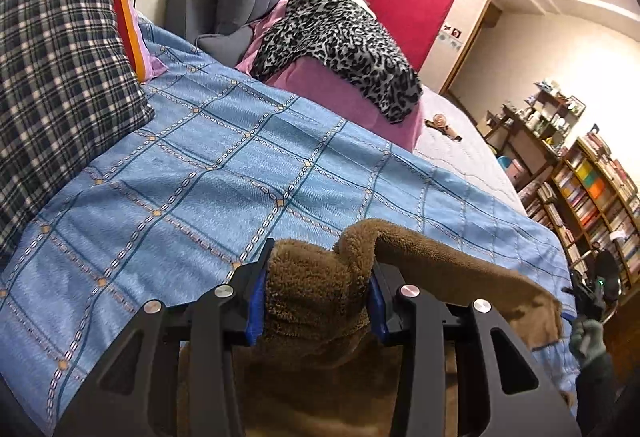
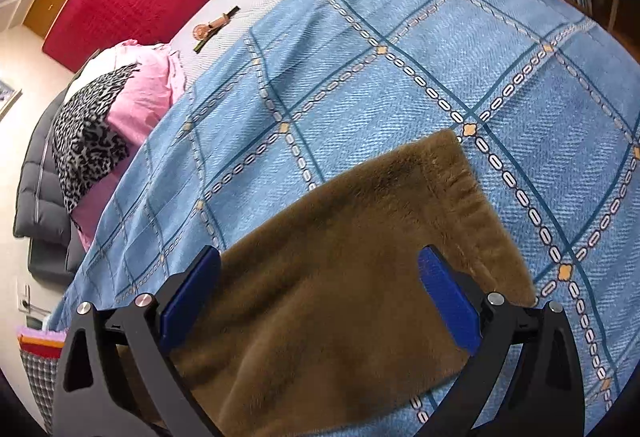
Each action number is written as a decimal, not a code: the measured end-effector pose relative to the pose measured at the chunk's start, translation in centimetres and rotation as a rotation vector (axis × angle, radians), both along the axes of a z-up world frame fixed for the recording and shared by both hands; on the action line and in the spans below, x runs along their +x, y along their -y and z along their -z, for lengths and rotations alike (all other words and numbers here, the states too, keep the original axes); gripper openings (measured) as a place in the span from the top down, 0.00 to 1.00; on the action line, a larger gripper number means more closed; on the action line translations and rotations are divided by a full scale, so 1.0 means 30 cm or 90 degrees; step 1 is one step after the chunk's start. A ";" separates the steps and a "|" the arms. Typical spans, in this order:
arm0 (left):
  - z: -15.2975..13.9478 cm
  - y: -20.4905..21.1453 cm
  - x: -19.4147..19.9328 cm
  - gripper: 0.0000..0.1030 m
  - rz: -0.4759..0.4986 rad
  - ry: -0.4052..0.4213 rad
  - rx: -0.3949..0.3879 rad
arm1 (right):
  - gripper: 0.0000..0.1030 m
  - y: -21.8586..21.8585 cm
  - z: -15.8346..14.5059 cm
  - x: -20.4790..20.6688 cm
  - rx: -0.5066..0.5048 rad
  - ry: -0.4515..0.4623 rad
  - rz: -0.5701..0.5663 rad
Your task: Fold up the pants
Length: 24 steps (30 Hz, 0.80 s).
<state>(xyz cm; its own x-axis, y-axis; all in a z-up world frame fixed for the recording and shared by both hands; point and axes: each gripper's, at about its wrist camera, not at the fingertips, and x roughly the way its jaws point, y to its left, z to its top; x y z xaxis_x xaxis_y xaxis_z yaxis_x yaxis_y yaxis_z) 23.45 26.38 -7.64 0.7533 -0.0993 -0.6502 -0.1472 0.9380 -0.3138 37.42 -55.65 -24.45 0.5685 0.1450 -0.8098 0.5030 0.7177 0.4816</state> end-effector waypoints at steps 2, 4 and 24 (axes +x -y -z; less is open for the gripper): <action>-0.011 0.001 -0.057 0.61 0.006 0.008 0.005 | 0.03 0.024 0.020 0.009 0.021 -0.003 0.019; -0.022 -0.001 -0.102 0.61 0.009 0.017 0.008 | 0.03 0.042 0.036 0.013 0.034 -0.007 0.034; 0.018 -0.083 -0.378 0.62 -0.020 0.044 -0.052 | 0.34 -0.023 0.050 0.161 -0.001 -0.141 0.026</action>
